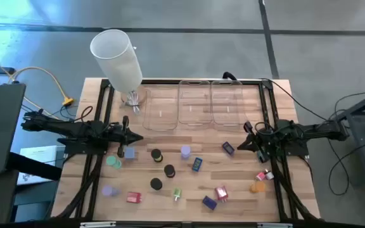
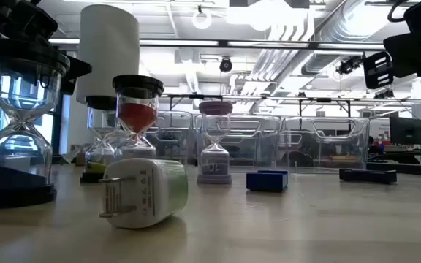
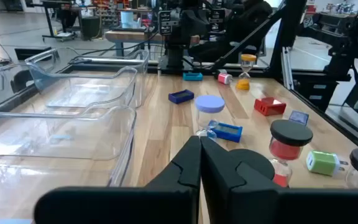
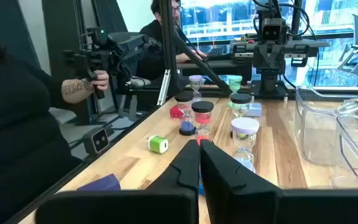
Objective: Pick & Place Office items
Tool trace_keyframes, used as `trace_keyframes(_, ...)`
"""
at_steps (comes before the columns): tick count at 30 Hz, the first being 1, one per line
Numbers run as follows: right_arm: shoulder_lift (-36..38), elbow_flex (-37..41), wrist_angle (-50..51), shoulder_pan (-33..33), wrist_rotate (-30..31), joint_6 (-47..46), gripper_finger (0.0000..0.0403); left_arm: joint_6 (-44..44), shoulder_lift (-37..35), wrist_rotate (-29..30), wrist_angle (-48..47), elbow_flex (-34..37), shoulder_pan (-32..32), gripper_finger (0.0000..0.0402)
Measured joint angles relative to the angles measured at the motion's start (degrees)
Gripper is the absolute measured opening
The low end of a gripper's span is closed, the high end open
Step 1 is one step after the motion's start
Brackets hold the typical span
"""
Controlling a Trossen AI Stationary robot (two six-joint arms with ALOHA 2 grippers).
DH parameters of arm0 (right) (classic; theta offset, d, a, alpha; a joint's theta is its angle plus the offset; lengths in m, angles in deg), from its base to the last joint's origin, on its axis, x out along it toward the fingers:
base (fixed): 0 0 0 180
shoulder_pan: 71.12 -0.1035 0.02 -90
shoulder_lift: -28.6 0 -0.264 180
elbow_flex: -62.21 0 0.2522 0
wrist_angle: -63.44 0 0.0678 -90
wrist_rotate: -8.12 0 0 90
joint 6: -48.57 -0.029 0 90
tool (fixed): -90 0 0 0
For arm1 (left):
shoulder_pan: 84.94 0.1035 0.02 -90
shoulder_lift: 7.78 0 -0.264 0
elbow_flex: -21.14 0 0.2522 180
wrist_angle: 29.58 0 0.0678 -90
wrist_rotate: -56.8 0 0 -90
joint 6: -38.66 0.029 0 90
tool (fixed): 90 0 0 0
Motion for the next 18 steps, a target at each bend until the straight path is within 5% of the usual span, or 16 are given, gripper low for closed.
trace_keyframes(12, 0.0, 0.0, 0.0, 0.0, -1.3, 0.0, 0.0002, -0.4, 0.0, -0.1, 0.0, 0.0, 0.0, 0.0001)
trace_keyframes(18, 0.0, -0.3, -0.1, 0.0, 5.8, -6.5, 0.002, 0.0, 0.0, 0.4, 0.0, 0.0, 0.1, 0.0001)
